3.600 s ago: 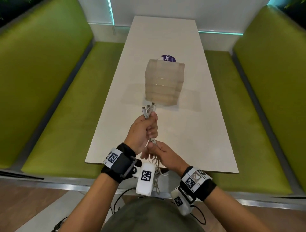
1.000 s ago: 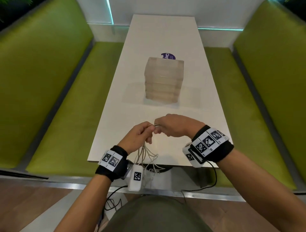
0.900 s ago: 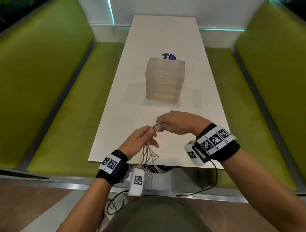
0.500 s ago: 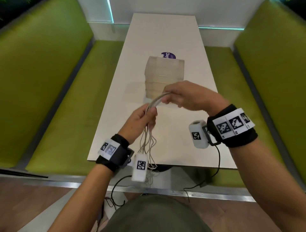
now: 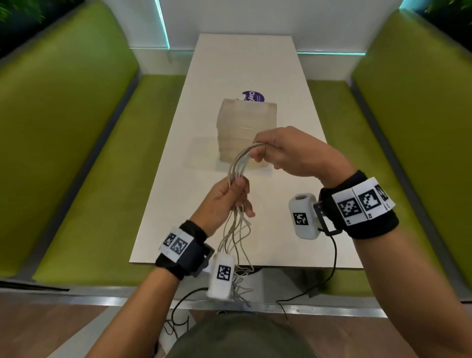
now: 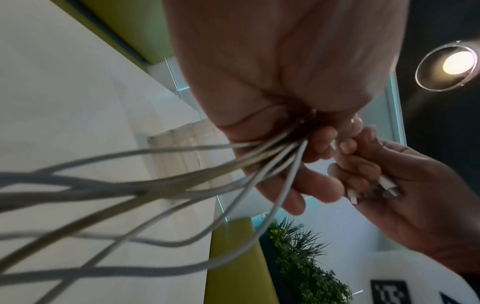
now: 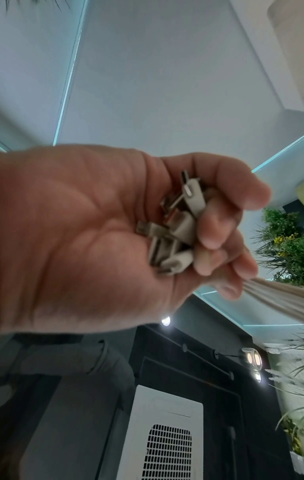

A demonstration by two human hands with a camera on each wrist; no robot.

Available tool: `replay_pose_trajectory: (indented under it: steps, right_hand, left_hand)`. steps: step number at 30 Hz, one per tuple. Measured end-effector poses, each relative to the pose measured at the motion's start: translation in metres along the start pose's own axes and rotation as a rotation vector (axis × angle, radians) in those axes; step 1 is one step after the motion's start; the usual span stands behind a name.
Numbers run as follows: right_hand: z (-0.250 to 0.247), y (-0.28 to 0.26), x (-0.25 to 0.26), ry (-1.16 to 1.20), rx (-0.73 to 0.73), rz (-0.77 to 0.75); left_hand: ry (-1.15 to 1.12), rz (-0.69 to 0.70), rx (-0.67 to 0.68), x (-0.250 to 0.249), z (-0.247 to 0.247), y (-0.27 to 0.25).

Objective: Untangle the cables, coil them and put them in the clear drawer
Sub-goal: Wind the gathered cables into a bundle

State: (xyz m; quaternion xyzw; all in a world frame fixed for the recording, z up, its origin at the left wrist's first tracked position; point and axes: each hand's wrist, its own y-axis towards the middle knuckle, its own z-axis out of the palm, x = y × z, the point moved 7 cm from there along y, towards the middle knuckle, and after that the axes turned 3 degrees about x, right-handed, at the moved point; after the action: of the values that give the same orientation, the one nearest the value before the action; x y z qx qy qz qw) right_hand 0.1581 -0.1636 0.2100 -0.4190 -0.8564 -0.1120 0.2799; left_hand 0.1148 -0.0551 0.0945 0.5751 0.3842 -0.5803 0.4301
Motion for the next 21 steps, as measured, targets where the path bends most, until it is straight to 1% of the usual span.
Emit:
replay_pose_trajectory:
  steps: [2, 4, 5, 8, 11, 14, 16, 21]
  right_hand:
    - [-0.001, 0.000, -0.001, 0.006, -0.014, 0.000]
    - [-0.004, -0.001, -0.003, 0.012, -0.037, 0.015]
    - [-0.005, -0.002, -0.005, 0.035, -0.044, 0.029]
    - [-0.002, -0.009, -0.018, 0.180, -0.054, 0.096]
    - [0.029, -0.014, -0.027, 0.276, -0.003, 0.161]
    - [0.074, -0.014, -0.025, 0.320, 0.030, 0.171]
    - [0.091, -0.013, -0.023, 0.299, 0.009, 0.155]
    - [0.107, -0.013, -0.018, 0.177, 0.034, 0.129]
  left_hand:
    - [0.024, -0.001, 0.017, 0.002, 0.005, -0.004]
    - [0.034, 0.006, -0.043, -0.003, 0.003, -0.004]
    - [-0.004, 0.008, -0.091, -0.007, 0.000, -0.004]
    - [-0.253, -0.026, -0.246, -0.019, -0.013, 0.002]
    - [-0.357, 0.000, -0.364, -0.031, -0.024, 0.008]
    - [-0.419, 0.007, -0.432, -0.033, -0.021, 0.011]
    - [-0.451, -0.013, -0.441, -0.029, -0.016, 0.011]
    - [-0.495, -0.021, -0.320, -0.025, -0.009, 0.012]
